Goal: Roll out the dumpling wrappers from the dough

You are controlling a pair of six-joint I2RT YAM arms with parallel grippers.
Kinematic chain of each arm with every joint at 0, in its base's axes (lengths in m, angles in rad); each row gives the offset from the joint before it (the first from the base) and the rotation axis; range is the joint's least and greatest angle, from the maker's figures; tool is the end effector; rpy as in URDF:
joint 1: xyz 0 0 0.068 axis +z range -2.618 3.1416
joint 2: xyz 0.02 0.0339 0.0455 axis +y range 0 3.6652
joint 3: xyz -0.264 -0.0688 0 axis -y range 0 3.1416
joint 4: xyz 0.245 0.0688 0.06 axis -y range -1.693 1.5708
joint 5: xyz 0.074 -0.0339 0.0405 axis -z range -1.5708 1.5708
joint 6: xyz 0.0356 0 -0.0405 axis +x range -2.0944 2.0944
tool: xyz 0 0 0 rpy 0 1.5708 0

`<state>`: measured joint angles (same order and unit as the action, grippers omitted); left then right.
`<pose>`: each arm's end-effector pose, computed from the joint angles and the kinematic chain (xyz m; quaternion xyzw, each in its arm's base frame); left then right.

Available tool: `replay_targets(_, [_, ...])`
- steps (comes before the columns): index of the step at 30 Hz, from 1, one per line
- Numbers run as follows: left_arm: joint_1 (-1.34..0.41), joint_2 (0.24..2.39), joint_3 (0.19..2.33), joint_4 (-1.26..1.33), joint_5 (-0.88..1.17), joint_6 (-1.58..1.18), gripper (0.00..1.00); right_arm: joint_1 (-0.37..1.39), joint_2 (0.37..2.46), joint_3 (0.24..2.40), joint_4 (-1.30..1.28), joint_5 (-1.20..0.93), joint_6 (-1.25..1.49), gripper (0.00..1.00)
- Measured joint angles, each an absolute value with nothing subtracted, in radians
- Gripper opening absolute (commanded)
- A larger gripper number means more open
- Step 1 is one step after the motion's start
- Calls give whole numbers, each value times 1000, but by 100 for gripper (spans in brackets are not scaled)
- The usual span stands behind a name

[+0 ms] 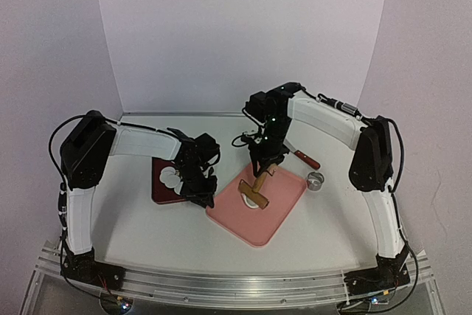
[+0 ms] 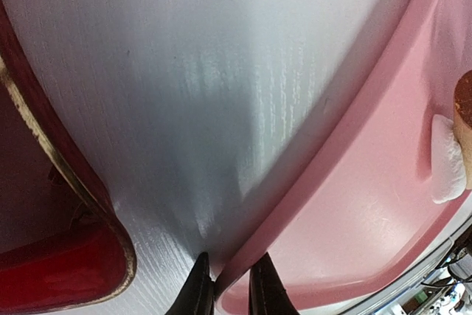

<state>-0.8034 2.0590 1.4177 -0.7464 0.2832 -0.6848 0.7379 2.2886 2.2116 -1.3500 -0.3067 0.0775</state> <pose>0.2676 -0.2917 0.1418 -0.0713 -0.9833 0.1647 0.0286 0.3316 0.3161 0.2465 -0.3300 0.9289 0.1680 0.0048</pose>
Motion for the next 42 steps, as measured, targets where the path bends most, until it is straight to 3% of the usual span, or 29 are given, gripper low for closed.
replay_targets(8, [-803, 2068, 1437, -769, 285, -660, 0, 719, 2322, 2252, -1378, -362, 78, 0])
replay_targets(17, [-803, 2089, 1469, -803, 289, -601, 0, 704, 2352, 2245, -1384, -491, 87, 0])
replay_targets(22, [-804, 2100, 1485, -810, 300, -597, 0, 730, 2428, 2211, -1373, -710, 114, 0])
replay_targets(36, [-804, 2096, 1477, -790, 288, -558, 0, 730, 2426, 2227, -1370, -746, 109, 0])
replay_targets(42, [-809, 2088, 1457, -688, 256, -509, 0, 717, 2304, 2158, -1323, -756, 137, 0])
